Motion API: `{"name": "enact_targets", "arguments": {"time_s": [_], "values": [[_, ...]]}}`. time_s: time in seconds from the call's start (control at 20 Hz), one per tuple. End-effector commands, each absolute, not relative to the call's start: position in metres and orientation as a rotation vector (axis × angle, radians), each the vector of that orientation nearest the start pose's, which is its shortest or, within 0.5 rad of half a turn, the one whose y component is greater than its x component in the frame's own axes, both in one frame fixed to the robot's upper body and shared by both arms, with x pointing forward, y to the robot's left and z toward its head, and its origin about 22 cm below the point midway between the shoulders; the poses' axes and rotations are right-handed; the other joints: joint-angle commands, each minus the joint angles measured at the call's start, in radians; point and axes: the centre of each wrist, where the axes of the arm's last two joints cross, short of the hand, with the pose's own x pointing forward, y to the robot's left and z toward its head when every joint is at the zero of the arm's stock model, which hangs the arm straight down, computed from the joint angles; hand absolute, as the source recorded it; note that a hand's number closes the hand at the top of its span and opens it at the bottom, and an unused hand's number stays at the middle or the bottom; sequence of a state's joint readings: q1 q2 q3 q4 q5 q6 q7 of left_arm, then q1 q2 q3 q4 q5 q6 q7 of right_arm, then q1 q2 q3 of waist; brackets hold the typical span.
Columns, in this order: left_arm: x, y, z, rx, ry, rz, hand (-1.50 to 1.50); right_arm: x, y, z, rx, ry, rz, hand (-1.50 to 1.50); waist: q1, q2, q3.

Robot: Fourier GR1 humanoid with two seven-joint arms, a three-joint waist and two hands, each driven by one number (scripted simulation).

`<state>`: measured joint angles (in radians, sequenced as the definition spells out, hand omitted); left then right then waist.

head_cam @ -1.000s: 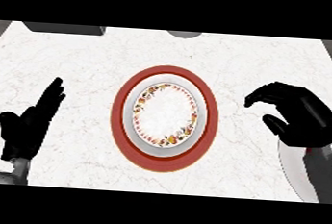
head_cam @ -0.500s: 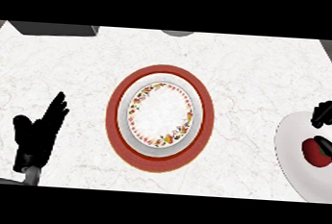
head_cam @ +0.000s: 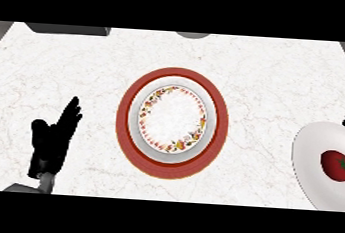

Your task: Pick the tomato from the plate and place it in the plate

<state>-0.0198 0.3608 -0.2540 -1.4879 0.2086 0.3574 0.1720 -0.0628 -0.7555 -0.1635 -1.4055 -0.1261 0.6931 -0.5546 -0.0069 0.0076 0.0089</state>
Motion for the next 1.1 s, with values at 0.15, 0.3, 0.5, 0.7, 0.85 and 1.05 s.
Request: {"name": "enact_targets", "arguments": {"time_s": [0.15, 0.3, 0.5, 0.7, 0.85, 1.05], "values": [[0.240, 0.256, -0.012, 0.243, -1.292, -0.032, 0.00, 0.252, -0.458, 0.144, 0.056, -1.793, 1.252, -1.50, 0.021, 0.000, -0.004], [0.253, 0.239, -0.002, 0.229, -1.312, -0.034, 0.00, 0.260, -0.454, 0.151, -0.034, -1.686, 1.418, -1.50, 0.029, 0.000, -0.006], [0.252, 0.243, -0.010, 0.212, -1.303, -0.057, 0.00, 0.255, -0.461, 0.129, -0.041, -1.503, 1.581, -1.50, 0.043, 0.005, -0.006], [0.250, 0.241, -0.013, 0.228, -1.313, -0.055, 0.00, 0.257, -0.458, 0.121, -0.032, -1.381, 1.668, -1.50, 0.034, 0.000, -0.008], [0.264, 0.264, -0.003, 0.226, -1.286, -0.036, 0.00, 0.265, -0.463, 0.108, -0.041, -1.374, 1.700, -1.50, 0.037, 0.002, -0.008], [0.246, 0.252, -0.021, 0.230, -1.282, -0.042, 0.00, 0.269, -0.465, 0.102, -0.036, -1.340, 1.711, -1.50, 0.023, -0.004, -0.009]]}}
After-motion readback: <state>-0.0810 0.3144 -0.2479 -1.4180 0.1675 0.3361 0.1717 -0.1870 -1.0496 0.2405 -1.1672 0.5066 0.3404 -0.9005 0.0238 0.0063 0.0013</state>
